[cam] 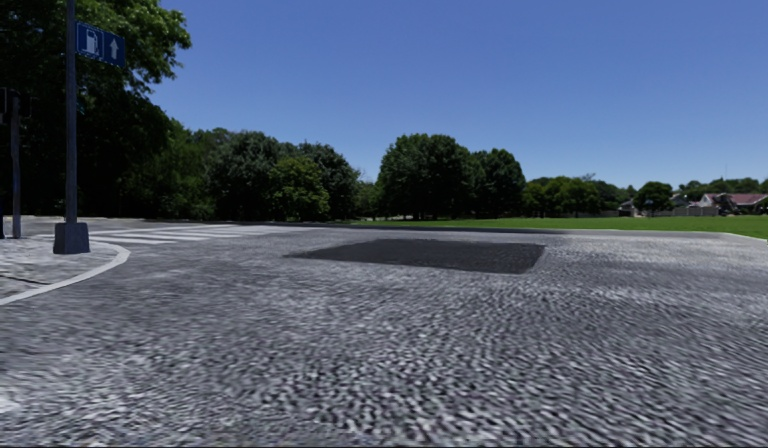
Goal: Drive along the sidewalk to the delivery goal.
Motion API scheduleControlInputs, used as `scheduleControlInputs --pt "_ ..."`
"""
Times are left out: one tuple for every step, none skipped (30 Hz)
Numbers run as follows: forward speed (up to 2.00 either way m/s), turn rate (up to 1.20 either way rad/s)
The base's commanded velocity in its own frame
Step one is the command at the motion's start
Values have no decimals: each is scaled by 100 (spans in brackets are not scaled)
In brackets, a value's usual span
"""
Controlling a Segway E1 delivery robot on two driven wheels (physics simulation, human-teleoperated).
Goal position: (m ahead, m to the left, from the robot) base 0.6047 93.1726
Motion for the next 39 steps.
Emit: scheduleControlInputs --pt "-139 66" --pt "-139 66" --pt "-139 66" --pt "-139 66" --pt "-139 66" --pt "-139 66" --pt "-139 67" --pt "-139 69" --pt "-139 69" --pt "-139 70" --pt "-139 70" --pt "-139 71" --pt "-139 73" --pt "-139 73" --pt "-139 75" --pt "-139 76" --pt "-139 76" --pt "-139 76" --pt "-139 76" --pt "-139 76" --pt "-138 76" --pt "-132 67" --pt "-132 67" --pt "-112 43" --pt "0 16" --pt "0 0" --pt "0 0" --pt "0 0" --pt "0 0" --pt "0 0" --pt "0 0" --pt "0 0" --pt "0 0" --pt "0 0" --pt "0 0" --pt "0 3" --pt "0 3" --pt "51 11" --pt "200 15"
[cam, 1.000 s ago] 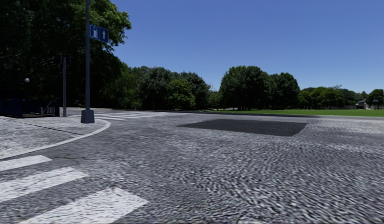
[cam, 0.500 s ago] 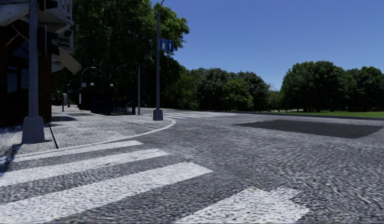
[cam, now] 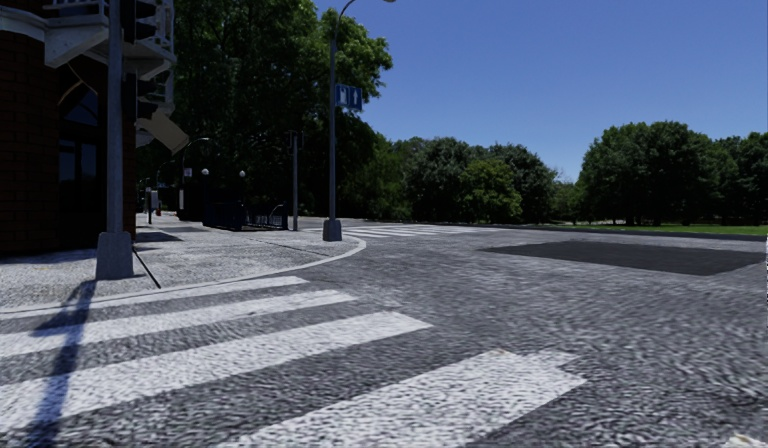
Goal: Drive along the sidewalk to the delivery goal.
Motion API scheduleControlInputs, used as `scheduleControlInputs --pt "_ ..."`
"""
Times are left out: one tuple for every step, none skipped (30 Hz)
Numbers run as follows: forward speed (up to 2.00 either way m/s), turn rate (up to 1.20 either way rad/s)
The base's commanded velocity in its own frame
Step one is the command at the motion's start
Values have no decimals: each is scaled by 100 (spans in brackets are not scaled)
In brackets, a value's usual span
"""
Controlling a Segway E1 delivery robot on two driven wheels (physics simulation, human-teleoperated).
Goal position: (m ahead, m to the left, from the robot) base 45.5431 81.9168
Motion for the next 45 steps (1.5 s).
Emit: scheduleControlInputs --pt "200 17" --pt "200 17" --pt "200 17" --pt "200 18" --pt "200 25" --pt "200 33" --pt "200 36" --pt "200 36" --pt "200 37" --pt "200 41" --pt "200 45" --pt "200 45" --pt "200 47" --pt "200 48" --pt "200 50" --pt "200 50" --pt "200 54" --pt "200 56" --pt "200 56" --pt "200 57" --pt "200 57" --pt "200 63" --pt "200 66" --pt "200 66" --pt "200 66" --pt "200 66" --pt "200 66" --pt "200 66" --pt "200 67" --pt "200 67" --pt "200 67" --pt "200 67" --pt "200 67" --pt "200 67" --pt "200 67" --pt "200 68" --pt "200 72" --pt "200 74" --pt "200 74" --pt "200 74" --pt "200 74" --pt "200 74" --pt "200 74" --pt "200 75" --pt "200 77"
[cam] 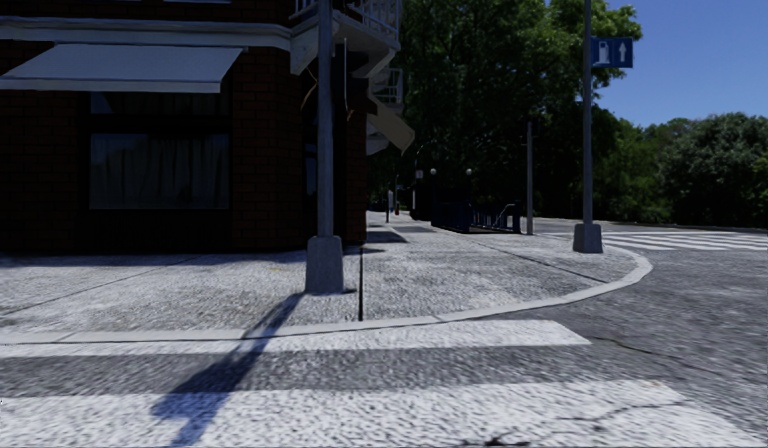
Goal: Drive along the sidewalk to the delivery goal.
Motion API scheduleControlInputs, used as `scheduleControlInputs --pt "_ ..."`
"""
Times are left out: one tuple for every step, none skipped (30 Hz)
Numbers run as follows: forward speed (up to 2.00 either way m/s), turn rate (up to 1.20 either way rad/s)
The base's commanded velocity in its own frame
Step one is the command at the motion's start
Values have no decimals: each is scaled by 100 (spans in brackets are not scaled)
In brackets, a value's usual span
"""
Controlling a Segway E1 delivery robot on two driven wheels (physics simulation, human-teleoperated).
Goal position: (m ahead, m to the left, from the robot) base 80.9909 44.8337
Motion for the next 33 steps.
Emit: scheduleControlInputs --pt "200 80" --pt "200 80" --pt "200 83" --pt "200 83" --pt "200 84" --pt "200 84" --pt "200 84" --pt "200 84" --pt "200 85" --pt "200 86" --pt "200 86" --pt "200 86" --pt "200 87" --pt "200 87" --pt "200 87" --pt "200 87" --pt "200 87" --pt "200 87" --pt "200 87" --pt "200 87" --pt "200 87" --pt "200 87" --pt "200 87" --pt "200 87" --pt "200 87" --pt "200 84" --pt "200 84" --pt "198 67" --pt "188 43" --pt "173 25" --pt "163 15" --pt "163 15" --pt "149 4"
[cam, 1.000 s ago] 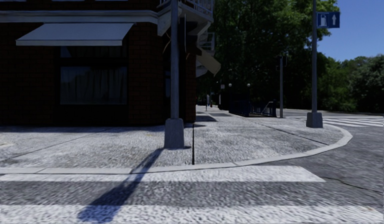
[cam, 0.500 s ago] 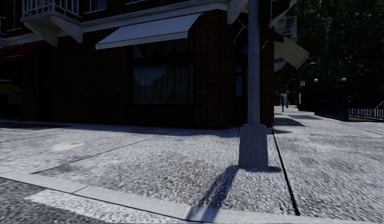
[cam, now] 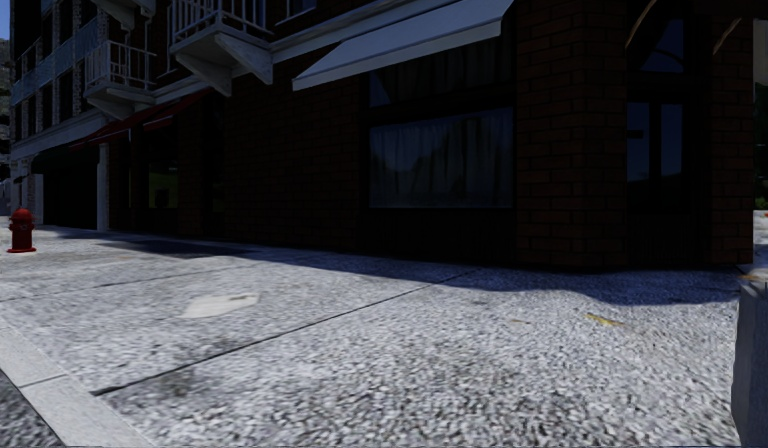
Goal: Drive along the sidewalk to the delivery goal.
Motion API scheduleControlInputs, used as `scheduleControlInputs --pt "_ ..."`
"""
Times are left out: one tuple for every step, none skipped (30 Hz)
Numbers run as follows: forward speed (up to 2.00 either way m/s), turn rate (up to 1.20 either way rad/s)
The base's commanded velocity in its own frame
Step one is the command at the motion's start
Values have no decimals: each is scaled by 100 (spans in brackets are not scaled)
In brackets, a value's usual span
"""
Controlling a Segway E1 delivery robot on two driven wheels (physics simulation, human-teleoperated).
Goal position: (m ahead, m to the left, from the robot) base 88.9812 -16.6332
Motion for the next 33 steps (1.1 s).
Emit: scheduleControlInputs --pt "136 0" --pt "131 0" --pt "131 0" --pt "129 0" --pt "129 0" --pt "129 0" --pt "128 0" --pt "128 0" --pt "128 0" --pt "128 0" --pt "128 0" --pt "128 0" --pt "128 0" --pt "128 0" --pt "128 0" --pt "128 0" --pt "128 0" --pt "128 0" --pt "128 0" --pt "128 1" --pt "128 17" --pt "128 17" --pt "128 27" --pt "128 34" --pt "128 42" --pt "128 42" --pt "128 46" --pt "128 50" --pt "128 54" --pt "128 54" --pt "128 60" --pt "128 63" --pt "129 64"
